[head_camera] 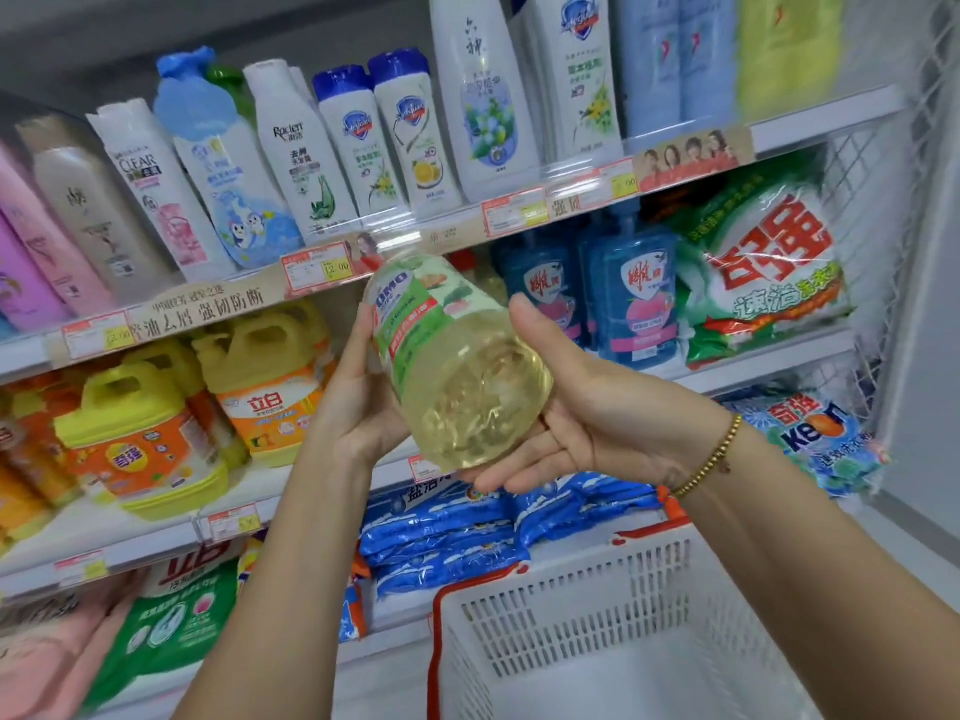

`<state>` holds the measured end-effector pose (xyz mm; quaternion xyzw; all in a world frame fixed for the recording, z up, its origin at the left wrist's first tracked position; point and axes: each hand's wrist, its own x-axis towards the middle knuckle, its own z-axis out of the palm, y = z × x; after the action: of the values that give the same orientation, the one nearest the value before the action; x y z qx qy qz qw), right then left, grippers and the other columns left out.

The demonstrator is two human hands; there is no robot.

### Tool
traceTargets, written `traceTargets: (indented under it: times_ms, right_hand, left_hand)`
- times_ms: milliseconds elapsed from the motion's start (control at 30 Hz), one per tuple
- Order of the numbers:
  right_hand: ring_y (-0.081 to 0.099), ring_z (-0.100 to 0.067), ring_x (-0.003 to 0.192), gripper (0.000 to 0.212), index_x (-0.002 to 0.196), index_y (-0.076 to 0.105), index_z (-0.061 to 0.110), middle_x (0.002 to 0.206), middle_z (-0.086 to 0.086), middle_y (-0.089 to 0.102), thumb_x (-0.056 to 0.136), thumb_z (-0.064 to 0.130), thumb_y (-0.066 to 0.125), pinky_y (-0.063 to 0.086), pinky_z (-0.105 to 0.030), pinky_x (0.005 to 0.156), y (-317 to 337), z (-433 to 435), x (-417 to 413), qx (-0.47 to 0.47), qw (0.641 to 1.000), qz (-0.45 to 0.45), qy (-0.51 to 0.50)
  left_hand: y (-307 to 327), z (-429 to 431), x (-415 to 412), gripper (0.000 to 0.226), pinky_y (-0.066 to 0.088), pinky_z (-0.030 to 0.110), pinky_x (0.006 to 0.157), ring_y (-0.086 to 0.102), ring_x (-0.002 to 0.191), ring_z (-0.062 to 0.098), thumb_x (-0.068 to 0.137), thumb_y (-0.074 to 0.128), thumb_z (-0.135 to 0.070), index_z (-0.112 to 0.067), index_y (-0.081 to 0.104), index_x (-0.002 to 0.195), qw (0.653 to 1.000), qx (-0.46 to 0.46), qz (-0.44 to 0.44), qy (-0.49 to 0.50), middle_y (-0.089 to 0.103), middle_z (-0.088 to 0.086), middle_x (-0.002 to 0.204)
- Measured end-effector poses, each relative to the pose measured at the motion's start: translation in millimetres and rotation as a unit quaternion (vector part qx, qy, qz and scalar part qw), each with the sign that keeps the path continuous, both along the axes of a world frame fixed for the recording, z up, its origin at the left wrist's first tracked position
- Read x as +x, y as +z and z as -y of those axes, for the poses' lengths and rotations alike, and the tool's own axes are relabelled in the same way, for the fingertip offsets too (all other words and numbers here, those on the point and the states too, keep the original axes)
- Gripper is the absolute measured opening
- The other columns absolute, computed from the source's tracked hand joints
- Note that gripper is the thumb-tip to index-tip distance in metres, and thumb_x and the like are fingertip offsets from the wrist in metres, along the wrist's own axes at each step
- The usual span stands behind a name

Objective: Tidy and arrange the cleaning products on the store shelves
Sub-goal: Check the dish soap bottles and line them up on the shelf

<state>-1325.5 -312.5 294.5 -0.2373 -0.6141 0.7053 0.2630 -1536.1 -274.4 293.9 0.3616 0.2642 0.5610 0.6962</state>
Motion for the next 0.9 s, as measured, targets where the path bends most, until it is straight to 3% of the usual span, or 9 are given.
traceTargets:
  times_ms: [133, 233, 367, 467, 533, 633, 700, 767, 900]
  right_hand:
    - [0.066, -0.03, 0.103, 0.101, 0.132, 0.049, 0.016, 0.122, -0.019, 0.063, 0.05, 0.07, 0.075, 0.056, -0.031, 0.085, -35.3, 2.9, 36.2, -0.092, 0.993, -0.05, 0.054]
    - [0.058, -0.032, 0.117, 0.094, 0.13, 0.053, 0.018, 0.131, -0.016, 0.058, 0.052, 0.064, 0.08, 0.049, -0.038, 0.098, -54.7, 2.3, 67.8, -0.091, 0.995, -0.009, 0.031]
    - [0.058, -0.014, 0.118, 0.097, 0.134, 0.044, 0.039, 0.133, 0.003, 0.057, 0.048, 0.071, 0.076, 0.044, -0.041, 0.104, -54.4, 4.4, 117.3, 0.076, 0.977, 0.123, -0.154]
    - [0.044, -0.004, 0.129, 0.089, 0.13, 0.039, 0.056, 0.141, 0.019, 0.045, 0.051, 0.06, 0.08, 0.043, -0.034, 0.105, -45.4, 9.2, 149.9, 0.192, 0.943, 0.08, -0.258]
    - [0.036, -0.001, 0.134, 0.094, 0.131, 0.037, 0.057, 0.141, 0.024, 0.04, 0.049, 0.054, 0.085, 0.041, -0.035, 0.107, -41.3, 9.8, 167.9, 0.252, 0.926, 0.088, -0.267]
    - [0.041, 0.0, 0.129, 0.094, 0.129, 0.036, 0.053, 0.139, 0.024, 0.042, 0.049, 0.052, 0.086, 0.041, -0.031, 0.107, -39.0, 8.3, 189.4, 0.333, 0.888, 0.227, -0.221]
    - [0.048, 0.001, 0.121, 0.09, 0.127, 0.04, 0.047, 0.132, 0.02, 0.05, 0.051, 0.042, 0.09, 0.041, -0.025, 0.105, -47.3, 6.3, 204.2, 0.36, 0.86, 0.294, -0.208]
    - [0.051, 0.002, 0.118, 0.086, 0.125, 0.044, 0.046, 0.127, 0.023, 0.055, 0.053, 0.036, 0.091, 0.043, -0.028, 0.104, -63.3, 6.5, 221.1, 0.343, 0.868, 0.267, -0.24]
    - [0.052, -0.001, 0.12, 0.091, 0.124, 0.041, 0.058, 0.128, 0.025, 0.055, 0.048, 0.046, 0.09, 0.044, -0.028, 0.101, -99.2, 9.5, 257.8, 0.273, 0.88, 0.22, -0.32]
  left_hand:
    - [-8.7, 5.2, 22.8, 0.094, 0.051, 0.054, 0.093, 0.062, 0.115, 0.03, 0.042, 0.095, -0.044, -0.012, 0.063, 0.125, 0.999, -0.002, -0.042, -0.027, 0.064, 0.015, 0.126]
    - [-15.4, 7.6, 51.2, 0.097, 0.059, 0.045, 0.073, 0.07, 0.097, 0.028, 0.028, 0.096, -0.044, -0.009, 0.066, 0.114, 0.993, 0.017, -0.115, 0.032, 0.071, 0.014, 0.111]
    - [-28.6, 12.0, 83.6, 0.083, 0.06, 0.039, 0.073, 0.071, 0.086, 0.023, 0.036, 0.092, -0.038, -0.018, 0.059, 0.109, 0.947, 0.111, -0.282, 0.106, 0.075, 0.002, 0.092]
    - [-47.0, 19.7, 113.1, 0.086, 0.056, 0.025, 0.077, 0.069, 0.096, 0.01, 0.047, 0.094, -0.017, -0.031, 0.051, 0.12, 0.886, 0.202, -0.401, 0.112, 0.072, -0.007, 0.106]
    - [-63.9, 21.1, 137.3, 0.09, 0.052, 0.021, 0.086, 0.064, 0.106, 0.003, 0.051, 0.093, -0.014, -0.037, 0.048, 0.125, 0.852, 0.269, -0.443, 0.072, 0.067, -0.016, 0.115]
    - [-85.2, 19.2, 176.2, 0.09, 0.049, 0.027, 0.094, 0.059, 0.112, 0.001, 0.053, 0.094, -0.016, -0.043, 0.046, 0.125, 0.814, 0.312, -0.489, 0.032, 0.061, -0.022, 0.119]
    - [-97.8, 14.4, 200.0, 0.091, 0.049, 0.033, 0.096, 0.059, 0.112, 0.004, 0.051, 0.094, -0.015, -0.04, 0.048, 0.126, 0.821, 0.304, -0.482, 0.01, 0.061, -0.019, 0.12]
    - [-109.9, 7.1, 222.0, 0.094, 0.05, 0.035, 0.097, 0.06, 0.114, 0.009, 0.049, 0.095, -0.012, -0.035, 0.05, 0.128, 0.843, 0.278, -0.46, -0.012, 0.063, -0.013, 0.122]
    - [-129.8, -10.3, 268.7, 0.097, 0.05, 0.033, 0.097, 0.062, 0.115, 0.013, 0.049, 0.092, 0.002, -0.025, 0.051, 0.132, 0.882, 0.23, -0.399, -0.094, 0.066, -0.006, 0.123]
